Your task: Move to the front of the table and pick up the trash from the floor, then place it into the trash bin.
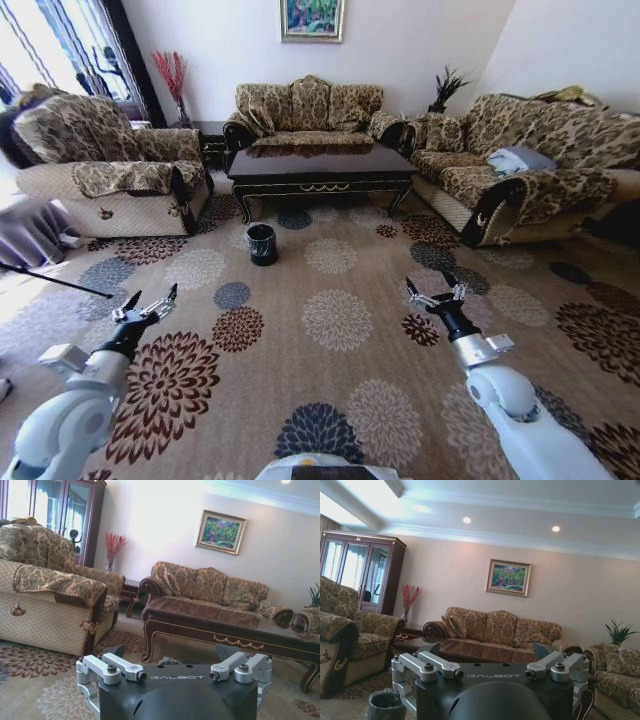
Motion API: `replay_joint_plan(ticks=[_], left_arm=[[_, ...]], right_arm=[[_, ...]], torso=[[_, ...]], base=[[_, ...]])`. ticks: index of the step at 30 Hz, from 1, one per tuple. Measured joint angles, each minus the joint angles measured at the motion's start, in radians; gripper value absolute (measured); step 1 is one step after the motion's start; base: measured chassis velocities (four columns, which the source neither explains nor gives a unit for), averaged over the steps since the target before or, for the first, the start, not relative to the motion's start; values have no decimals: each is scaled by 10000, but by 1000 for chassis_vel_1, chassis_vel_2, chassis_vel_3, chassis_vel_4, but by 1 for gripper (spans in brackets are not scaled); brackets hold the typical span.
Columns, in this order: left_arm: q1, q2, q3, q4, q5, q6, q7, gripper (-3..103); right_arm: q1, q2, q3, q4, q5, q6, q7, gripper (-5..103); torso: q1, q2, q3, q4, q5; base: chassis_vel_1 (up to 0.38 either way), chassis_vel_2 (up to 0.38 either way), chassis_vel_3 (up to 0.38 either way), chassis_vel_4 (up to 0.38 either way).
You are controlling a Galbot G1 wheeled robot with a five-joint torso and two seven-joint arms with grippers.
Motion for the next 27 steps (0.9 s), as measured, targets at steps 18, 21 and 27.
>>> replay_joint_plan(ticks=[18, 21, 27], left_arm=[[-77, 38, -138, 471, 23, -28, 167, 100], [-72, 25, -138, 453, 27, -29, 168, 100], [-60, 16, -134, 370, 39, -31, 171, 100]], right_arm=[[-56, -40, 44, 55, 34, -21, -23, 100], [-55, -31, 33, 55, 35, -16, -35, 100], [-69, -7, 25, 54, 37, -4, -50, 100]], torso=[[326, 778, 452, 0, 1], [369, 887, 519, 0, 1], [496, 1172, 675, -1, 0]], base=[[0, 0, 0, 0], [0, 0, 0, 0], [0, 0, 0, 0]])
